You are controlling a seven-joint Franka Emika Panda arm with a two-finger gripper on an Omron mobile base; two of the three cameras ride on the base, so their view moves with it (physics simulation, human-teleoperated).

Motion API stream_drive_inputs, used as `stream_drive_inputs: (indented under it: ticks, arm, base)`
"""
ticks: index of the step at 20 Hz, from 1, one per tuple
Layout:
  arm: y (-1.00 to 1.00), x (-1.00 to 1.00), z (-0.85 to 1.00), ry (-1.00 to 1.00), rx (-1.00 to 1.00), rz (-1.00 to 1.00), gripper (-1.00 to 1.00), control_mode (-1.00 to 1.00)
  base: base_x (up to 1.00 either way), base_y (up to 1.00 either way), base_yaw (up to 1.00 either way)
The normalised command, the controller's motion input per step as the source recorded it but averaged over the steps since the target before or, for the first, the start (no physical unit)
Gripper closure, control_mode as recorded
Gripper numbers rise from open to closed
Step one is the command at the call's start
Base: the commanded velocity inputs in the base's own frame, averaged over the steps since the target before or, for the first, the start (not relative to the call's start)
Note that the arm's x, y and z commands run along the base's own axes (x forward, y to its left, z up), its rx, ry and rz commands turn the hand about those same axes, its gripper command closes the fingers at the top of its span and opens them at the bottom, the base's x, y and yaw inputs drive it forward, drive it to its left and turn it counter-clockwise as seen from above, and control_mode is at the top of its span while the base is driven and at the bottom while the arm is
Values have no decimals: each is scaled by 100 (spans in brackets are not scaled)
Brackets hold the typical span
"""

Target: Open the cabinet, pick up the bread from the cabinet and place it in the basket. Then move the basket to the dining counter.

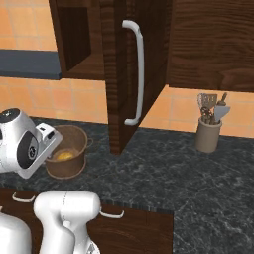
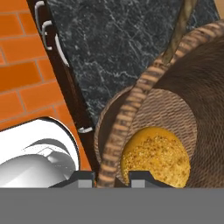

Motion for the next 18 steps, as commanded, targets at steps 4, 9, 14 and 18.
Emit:
stream_drive_inputs:
  ticks: [4, 9, 14, 18]
  arm:
    - [8, -25, 0, -1, 0, 6, 100, 100]
    - [0, 0, 0, 0, 0, 0, 100, 100]
    - [0, 0, 0, 0, 0, 0, 100, 100]
    - [0, 0, 0, 0, 0, 0, 100, 100]
  base:
    - [-75, 27, 30]
    - [-42, 18, 93]
    - [-16, 0, 100]
    - [-16, 0, 100]
